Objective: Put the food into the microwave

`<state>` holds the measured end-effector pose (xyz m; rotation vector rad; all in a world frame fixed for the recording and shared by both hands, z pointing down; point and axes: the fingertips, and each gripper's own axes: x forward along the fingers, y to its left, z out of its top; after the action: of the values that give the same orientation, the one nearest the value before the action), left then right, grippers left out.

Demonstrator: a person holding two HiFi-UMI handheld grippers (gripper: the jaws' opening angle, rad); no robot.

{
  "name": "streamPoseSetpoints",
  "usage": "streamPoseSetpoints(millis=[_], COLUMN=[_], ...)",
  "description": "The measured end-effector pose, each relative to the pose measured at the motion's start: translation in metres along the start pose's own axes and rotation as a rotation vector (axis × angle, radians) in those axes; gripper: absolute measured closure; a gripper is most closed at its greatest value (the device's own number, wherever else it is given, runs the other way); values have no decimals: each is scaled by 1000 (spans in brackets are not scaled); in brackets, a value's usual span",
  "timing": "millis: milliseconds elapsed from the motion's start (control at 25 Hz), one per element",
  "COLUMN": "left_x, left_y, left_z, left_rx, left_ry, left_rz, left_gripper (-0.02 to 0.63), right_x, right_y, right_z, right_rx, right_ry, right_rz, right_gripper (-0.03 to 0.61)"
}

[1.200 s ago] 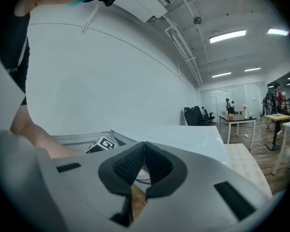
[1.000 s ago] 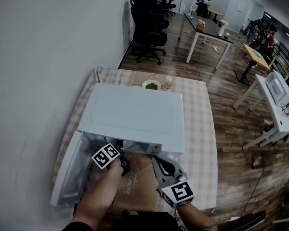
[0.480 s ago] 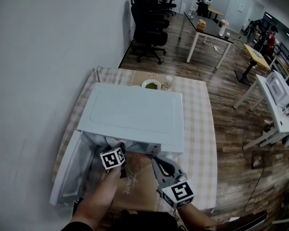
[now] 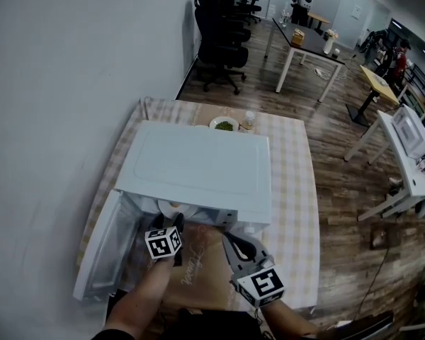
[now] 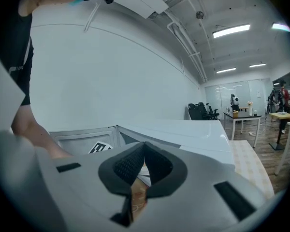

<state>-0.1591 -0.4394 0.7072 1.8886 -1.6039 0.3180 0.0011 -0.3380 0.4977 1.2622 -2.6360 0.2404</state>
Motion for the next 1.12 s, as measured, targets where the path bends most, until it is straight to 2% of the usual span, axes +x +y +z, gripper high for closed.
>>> streamPoseSetpoints(millis=[120,280,360,760,960,1120], left_x=[-5,-10,-12,0,13,22], left_y=[-2,-12,-15,-17,-14,-16], left_z=[-2,-10,-13,-5,3,10], left_rx=[87,265,309,321,336,368], left_ry=[-9,9,14,26,44,65], left_rz=[5,-4,-6,-16,-20,-28], left_gripper=[319,319,321,322,322,322], right_x=[-1,-2,-3,-4,-4,-3], right_y=[-2,1,3,-2,-2,-3], right_z=[2,2,2,-3,-1,-5], right_rx=[-4,-10,-9,7,0,-7], right_ry=[8,-12,0,-19,26,-9], right_rz=[-5,7,6,0,-16,1], right_gripper=[569,569,569,569,569,569])
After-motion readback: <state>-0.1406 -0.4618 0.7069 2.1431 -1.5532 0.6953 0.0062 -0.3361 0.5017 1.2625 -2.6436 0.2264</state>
